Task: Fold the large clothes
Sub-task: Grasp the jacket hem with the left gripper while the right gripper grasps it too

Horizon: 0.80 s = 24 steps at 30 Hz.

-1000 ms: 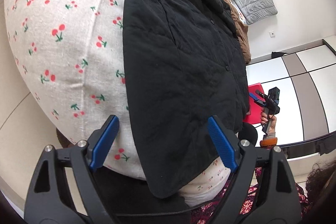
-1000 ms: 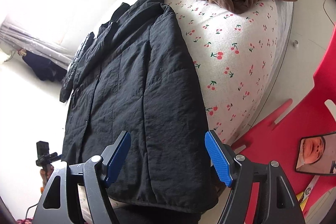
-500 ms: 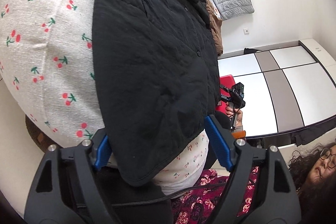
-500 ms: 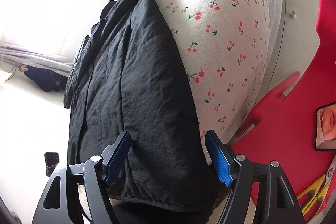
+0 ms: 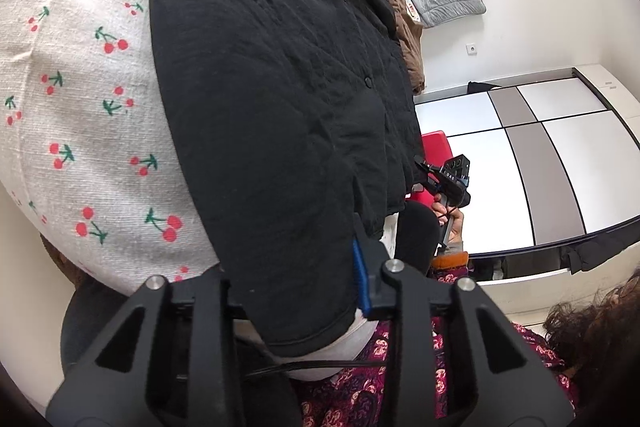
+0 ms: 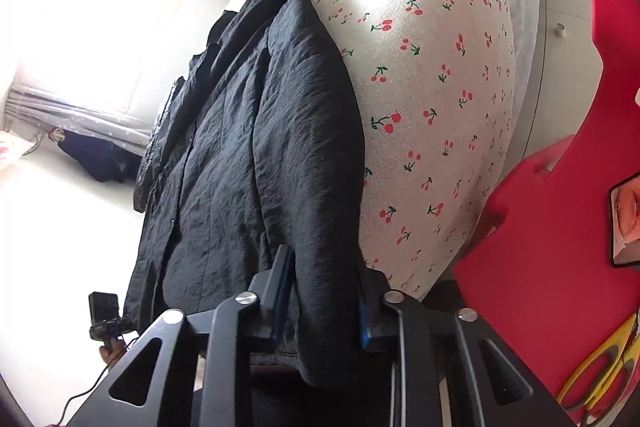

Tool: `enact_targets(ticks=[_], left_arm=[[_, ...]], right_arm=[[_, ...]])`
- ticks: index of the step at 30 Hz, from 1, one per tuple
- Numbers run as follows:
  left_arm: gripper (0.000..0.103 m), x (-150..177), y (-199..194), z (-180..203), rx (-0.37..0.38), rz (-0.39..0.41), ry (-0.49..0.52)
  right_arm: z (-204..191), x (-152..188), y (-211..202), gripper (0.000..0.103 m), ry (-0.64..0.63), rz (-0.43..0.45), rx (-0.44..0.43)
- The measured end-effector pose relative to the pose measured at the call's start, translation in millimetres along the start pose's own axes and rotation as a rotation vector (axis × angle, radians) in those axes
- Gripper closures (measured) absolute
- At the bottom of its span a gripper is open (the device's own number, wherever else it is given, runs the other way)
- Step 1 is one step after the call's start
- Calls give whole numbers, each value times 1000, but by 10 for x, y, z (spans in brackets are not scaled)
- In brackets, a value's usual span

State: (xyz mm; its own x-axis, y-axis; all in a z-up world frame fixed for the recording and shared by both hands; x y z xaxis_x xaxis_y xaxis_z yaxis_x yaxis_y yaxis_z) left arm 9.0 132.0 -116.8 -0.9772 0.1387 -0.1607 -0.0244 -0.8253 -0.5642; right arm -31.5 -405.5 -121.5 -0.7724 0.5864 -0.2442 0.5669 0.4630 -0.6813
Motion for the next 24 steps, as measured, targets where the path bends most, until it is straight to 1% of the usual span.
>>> enact_targets(ticks=[1,4,8,14,19,24], left_arm=[[84,-23,7,60,9,14,2],[88,-106,-28,207,6,70,11],[90,-238,-123,466,35,165,35],[92,-534,-331,833,37,292,104],[92,-834,-484,984,28,378,134],[93,-1268,-649,1058,23,457,130]], right_arm=[[-40,10,-43,91,-6,18,-6],[-247,35,-153,94,-58,73,-27],[-608,15,-231,95,-108,125,-94],[-1197,-131,-329,96,-197,202,-187],[-1554,-355,-399,95,-235,268,-249],[-1758,-692,-495,95,-249,345,-285]])
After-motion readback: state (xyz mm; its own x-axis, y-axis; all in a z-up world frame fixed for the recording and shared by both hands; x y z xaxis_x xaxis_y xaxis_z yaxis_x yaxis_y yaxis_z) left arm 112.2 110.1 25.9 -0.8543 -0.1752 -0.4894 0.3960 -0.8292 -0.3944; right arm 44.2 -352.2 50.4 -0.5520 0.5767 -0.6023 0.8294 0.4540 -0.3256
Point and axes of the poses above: each gripper's, at about its wrist camera, not at the fingertips, and y roughly the way its jaws point, z to its right, x to its underside, the point moved 6 cm from there along y, roughly the way its jaws point, and after that the axes turned 2 degrees about y, right-handed, at the moved point
